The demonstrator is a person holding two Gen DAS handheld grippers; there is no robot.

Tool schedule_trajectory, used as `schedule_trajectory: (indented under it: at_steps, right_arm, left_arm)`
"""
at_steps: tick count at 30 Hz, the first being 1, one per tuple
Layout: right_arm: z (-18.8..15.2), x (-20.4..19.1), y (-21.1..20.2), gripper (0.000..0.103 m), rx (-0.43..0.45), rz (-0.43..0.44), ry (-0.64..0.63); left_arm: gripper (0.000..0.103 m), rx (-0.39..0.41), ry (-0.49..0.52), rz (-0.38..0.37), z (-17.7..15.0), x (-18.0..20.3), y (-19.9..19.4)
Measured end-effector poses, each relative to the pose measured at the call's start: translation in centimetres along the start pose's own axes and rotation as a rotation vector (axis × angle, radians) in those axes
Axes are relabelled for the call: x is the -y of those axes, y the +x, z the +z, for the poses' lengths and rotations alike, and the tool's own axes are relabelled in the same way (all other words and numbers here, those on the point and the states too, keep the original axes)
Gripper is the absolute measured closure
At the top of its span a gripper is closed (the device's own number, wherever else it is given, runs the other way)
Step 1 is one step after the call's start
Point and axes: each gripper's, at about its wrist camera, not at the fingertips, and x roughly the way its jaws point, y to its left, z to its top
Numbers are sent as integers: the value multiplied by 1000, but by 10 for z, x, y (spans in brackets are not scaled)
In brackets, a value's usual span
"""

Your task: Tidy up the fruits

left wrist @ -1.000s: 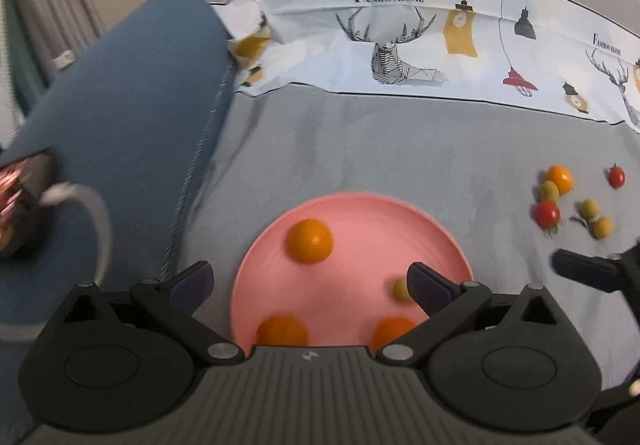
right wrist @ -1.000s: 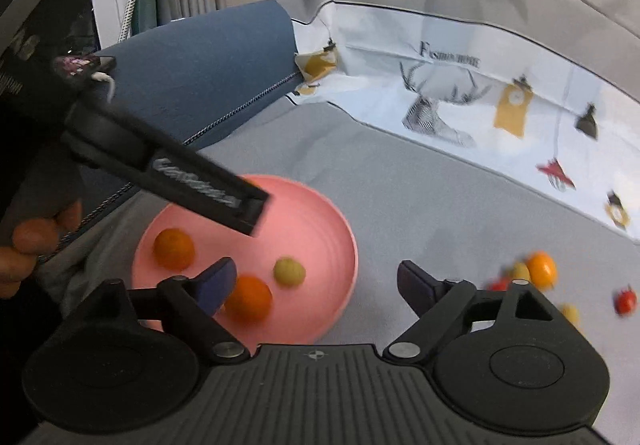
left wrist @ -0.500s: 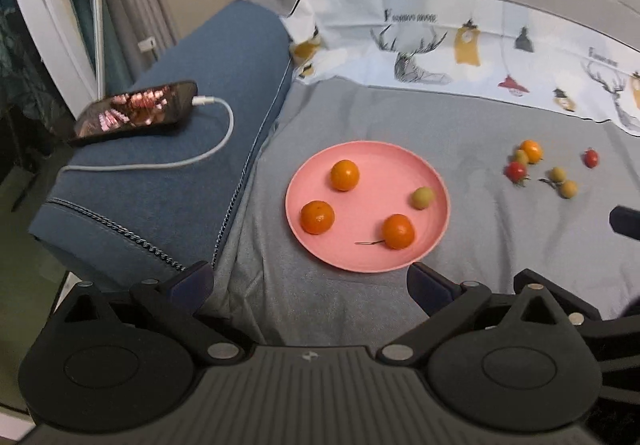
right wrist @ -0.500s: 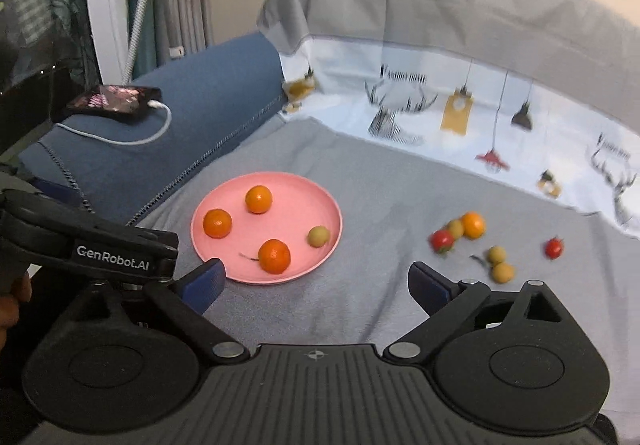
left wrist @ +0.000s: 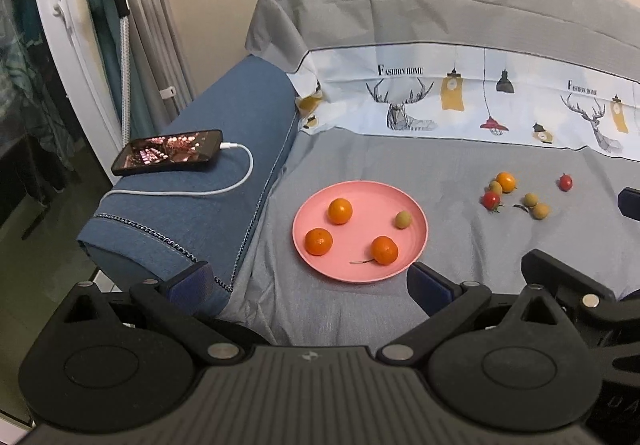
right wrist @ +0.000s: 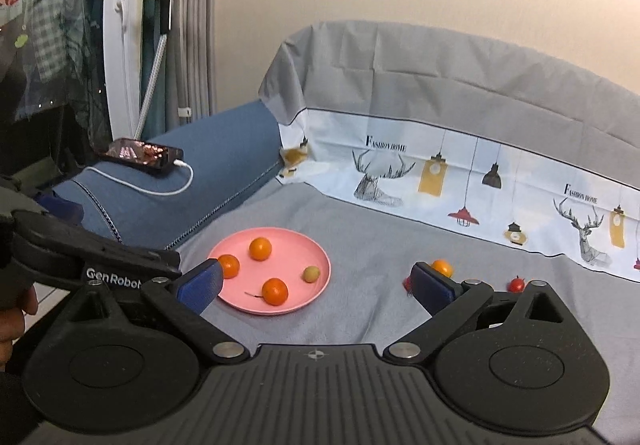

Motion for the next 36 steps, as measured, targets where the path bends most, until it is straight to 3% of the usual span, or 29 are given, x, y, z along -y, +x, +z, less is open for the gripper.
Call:
schedule_trajectory:
  at_steps: [13, 36]
  right_arm:
    - [0, -2, -18, 3, 42, -3, 3]
    - [1, -3, -19, 3, 35, -2, 1]
  left_arm:
    - [0, 45, 2, 12, -3, -3, -21]
    - [0, 44, 2, 8, -4, -6, -21]
